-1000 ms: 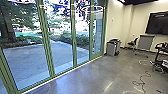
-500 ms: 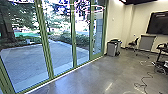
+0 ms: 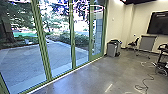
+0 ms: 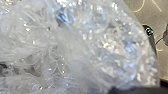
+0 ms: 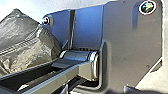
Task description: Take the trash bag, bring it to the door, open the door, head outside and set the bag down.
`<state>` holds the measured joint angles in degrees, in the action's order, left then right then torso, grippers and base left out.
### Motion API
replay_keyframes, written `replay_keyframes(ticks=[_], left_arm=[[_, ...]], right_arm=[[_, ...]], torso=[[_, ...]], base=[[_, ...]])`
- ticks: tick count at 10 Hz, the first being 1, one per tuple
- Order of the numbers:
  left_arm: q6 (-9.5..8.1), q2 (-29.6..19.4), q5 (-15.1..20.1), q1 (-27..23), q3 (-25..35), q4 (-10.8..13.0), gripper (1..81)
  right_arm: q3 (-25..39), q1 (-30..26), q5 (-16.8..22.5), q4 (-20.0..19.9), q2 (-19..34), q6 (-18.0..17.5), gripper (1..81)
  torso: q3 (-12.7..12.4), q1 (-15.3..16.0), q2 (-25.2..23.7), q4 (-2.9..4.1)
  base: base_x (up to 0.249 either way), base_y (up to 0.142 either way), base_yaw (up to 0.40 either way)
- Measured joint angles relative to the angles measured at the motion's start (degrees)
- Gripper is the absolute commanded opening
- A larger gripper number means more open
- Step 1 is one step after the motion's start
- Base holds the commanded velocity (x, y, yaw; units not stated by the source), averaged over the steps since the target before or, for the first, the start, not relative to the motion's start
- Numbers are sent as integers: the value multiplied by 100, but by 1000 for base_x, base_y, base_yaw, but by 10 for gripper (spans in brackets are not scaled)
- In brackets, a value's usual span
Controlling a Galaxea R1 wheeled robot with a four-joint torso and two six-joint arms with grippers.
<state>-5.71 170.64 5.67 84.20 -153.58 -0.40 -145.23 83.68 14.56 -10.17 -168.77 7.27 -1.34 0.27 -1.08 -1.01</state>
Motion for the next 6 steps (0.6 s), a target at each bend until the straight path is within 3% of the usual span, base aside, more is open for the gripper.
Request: replay_keyframes(ticks=[6], left_arm=[[0, 0, -5, -5, 0, 2, 10]], right_arm=[[0, -5, -1, 6, -4, 0, 811]], torso=[[0, 2, 0, 0]], base=[[156, -82, 0]])
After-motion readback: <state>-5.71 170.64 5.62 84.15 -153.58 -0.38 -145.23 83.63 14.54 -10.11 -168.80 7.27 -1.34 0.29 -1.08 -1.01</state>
